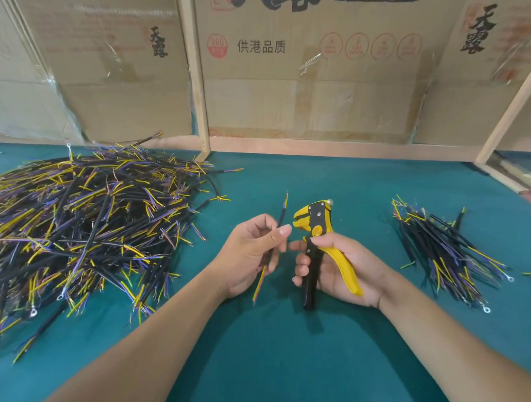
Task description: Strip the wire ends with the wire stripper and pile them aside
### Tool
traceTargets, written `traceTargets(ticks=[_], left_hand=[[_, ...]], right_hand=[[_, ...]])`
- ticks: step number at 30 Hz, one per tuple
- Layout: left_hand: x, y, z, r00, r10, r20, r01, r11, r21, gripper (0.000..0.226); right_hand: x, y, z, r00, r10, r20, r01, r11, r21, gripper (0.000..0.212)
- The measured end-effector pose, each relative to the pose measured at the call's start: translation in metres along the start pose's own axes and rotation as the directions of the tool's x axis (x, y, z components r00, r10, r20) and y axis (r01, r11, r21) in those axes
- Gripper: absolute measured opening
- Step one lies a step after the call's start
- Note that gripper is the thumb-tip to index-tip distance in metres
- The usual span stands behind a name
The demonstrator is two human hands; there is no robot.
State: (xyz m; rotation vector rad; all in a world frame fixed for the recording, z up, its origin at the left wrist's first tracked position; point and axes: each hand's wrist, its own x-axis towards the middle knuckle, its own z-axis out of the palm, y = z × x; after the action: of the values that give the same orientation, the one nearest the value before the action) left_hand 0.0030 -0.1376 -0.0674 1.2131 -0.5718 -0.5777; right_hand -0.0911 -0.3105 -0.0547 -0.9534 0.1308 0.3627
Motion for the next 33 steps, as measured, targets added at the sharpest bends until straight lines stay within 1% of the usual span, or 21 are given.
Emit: traceTargets(ticks=[3, 5, 7, 10, 15, 19, 24, 31, 33], left_hand=[[0.000, 0.000, -0.002, 0.999, -0.001, 0.053, -0.001, 0.999, 0.035, 0.028], [-0.001, 0.000, -0.004, 0.995, -0.003, 0.097, -0.006, 0.995, 0.101, 0.026], [-0.002, 0.000, -0.004, 0.991, -0.006, 0.135, -0.015, 0.988, 0.153, 0.025], [-0.004, 0.002, -0.003, 0.984, -0.009, 0.178, -0.026, 0.981, 0.191, 0.023], [-0.005, 0.004, -0.004, 0.977, -0.029, 0.211, -0.023, 0.971, 0.239, 0.024], [-0.005, 0.003, -0.003, 0.975, -0.049, 0.218, -0.013, 0.962, 0.272, 0.028], [-0.003, 0.002, -0.002, 0.976, -0.060, 0.209, -0.004, 0.956, 0.294, 0.027], [-0.007, 0.004, 0.002, 0.979, -0.046, 0.198, -0.017, 0.953, 0.303, 0.020], [-0.007, 0.004, 0.003, 0.981, -0.033, 0.189, -0.027, 0.951, 0.307, 0.016]], right_hand=[[0.000, 0.000, -0.004, 0.999, -0.019, 0.027, 0.018, 0.999, 0.046, 0.034], [0.000, -0.001, -0.007, 0.997, -0.072, 0.019, 0.070, 0.994, 0.083, 0.031], [0.001, -0.003, -0.010, 0.988, -0.141, -0.065, 0.148, 0.982, 0.116, 0.026], [0.003, -0.006, -0.013, 0.959, -0.225, -0.175, 0.250, 0.958, 0.139, 0.026], [0.005, -0.007, -0.012, 0.934, -0.290, -0.208, 0.321, 0.937, 0.136, 0.032], [0.003, -0.004, -0.011, 0.929, -0.302, -0.214, 0.331, 0.936, 0.117, 0.035], [0.001, -0.005, -0.012, 0.942, -0.282, -0.179, 0.316, 0.927, 0.202, 0.033], [0.003, -0.005, -0.014, 0.929, -0.289, -0.229, 0.329, 0.931, 0.159, 0.032], [0.004, -0.005, -0.014, 0.927, -0.291, -0.235, 0.331, 0.931, 0.155, 0.029]])
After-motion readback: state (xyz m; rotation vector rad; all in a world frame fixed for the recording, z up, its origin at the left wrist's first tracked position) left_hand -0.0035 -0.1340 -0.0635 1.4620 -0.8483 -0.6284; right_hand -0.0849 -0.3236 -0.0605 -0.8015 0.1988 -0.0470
